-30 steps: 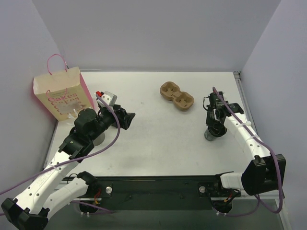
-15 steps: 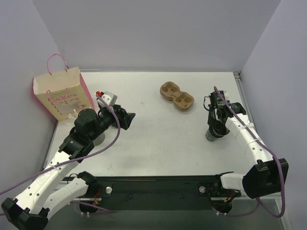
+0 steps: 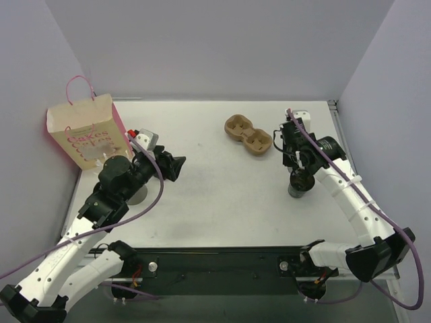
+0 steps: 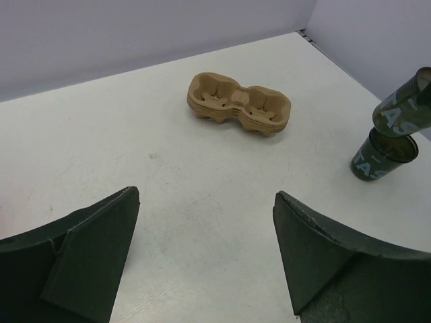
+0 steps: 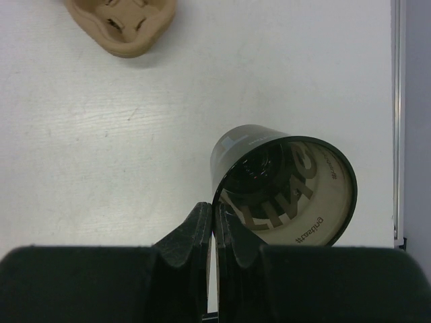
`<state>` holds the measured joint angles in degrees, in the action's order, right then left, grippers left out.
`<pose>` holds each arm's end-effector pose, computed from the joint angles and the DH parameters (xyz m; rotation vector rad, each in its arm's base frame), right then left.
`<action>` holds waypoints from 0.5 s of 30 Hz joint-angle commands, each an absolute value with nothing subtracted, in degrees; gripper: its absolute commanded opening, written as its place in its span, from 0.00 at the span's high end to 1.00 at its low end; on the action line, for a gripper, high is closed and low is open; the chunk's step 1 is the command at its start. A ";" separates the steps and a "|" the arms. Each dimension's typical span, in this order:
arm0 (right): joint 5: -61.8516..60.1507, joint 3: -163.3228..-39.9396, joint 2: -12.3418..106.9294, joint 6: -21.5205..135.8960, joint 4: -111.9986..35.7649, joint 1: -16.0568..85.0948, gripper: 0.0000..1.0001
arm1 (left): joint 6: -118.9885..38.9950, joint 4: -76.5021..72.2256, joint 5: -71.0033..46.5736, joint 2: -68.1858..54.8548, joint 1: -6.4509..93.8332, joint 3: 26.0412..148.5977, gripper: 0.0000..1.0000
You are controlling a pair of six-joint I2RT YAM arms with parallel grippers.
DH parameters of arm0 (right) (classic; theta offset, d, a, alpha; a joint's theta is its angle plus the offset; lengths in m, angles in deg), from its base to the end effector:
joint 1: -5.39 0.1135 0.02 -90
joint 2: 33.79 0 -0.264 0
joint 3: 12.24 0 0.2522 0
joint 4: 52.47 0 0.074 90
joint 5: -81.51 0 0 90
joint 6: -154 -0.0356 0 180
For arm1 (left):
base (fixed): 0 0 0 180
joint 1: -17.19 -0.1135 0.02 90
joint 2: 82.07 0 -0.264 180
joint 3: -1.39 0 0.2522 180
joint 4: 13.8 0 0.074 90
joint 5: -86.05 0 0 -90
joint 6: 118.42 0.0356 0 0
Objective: Pack the takeout coffee
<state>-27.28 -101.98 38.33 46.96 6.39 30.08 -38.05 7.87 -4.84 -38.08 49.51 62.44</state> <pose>0.2413 0.0983 0.3701 0.0182 2.2447 0.0152 0.1522 -0.0969 0.3620 0.3428 1.6471 -0.5678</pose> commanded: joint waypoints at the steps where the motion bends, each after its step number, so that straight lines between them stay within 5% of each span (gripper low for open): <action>1: -28.97 -106.06 39.60 46.78 9.28 36.32 1.00 | -36.50 4.80 0.70 -42.07 49.71 62.17 0.09; 15: -24.75 -114.31 61.73 46.60 -1.27 58.03 1.00 | -34.57 -1.88 17.91 -55.87 48.66 55.67 0.09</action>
